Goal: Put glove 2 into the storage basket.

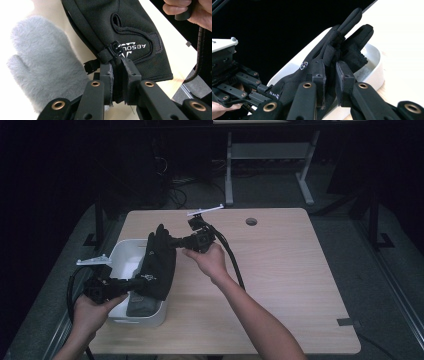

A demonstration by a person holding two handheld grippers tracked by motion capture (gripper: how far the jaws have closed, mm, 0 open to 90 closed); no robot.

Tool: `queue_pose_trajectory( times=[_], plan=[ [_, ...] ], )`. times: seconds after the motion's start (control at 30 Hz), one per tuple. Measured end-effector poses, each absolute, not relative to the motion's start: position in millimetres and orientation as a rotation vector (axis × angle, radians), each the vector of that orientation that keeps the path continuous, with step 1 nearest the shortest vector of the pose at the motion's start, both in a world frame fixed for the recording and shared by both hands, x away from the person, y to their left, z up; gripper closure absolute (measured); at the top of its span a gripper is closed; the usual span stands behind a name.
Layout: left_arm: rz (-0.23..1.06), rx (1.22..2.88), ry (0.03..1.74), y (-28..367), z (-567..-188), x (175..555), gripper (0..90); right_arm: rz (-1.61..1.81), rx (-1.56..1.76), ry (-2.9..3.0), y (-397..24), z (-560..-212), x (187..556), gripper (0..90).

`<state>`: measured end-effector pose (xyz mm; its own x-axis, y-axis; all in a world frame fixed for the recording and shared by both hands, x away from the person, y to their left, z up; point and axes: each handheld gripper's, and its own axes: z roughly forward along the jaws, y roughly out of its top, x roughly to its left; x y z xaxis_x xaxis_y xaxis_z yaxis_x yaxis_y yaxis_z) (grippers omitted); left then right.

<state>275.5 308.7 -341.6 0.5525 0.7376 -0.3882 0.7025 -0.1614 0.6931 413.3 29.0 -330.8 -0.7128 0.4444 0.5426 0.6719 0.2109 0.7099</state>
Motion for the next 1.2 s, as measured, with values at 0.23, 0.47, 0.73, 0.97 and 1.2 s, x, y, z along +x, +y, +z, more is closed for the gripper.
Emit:
queue_pose_trajectory(
  times=[0.23, 0.47, 0.73, 0.97, 1.2],
  plan=[
    [0.052, 1.884, 1.185, 315, -344, 274, 80.3, -1.496, -1.055, -2.262, 38, -331, 414, 79.1],
    [0.058, 1.880, 1.197, 321, -344, 273, 80.3, -1.494, -1.048, -2.252, 45, -332, 415, 79.1],
    [0.059, 1.870, 1.214, 328, -346, 271, 80.3, -1.485, -1.035, -2.254, 53, -334, 416, 79.1],
    [0.056, 1.870, 1.232, 336, -351, 269, 80.3, -1.471, -1.024, -2.265, 63, -338, 417, 79.1],
    [0.045, 1.863, 1.260, 344, -357, 267, 80.3, -1.445, -1.015, -2.269, 76, -347, 419, 79.1]
  ],
)
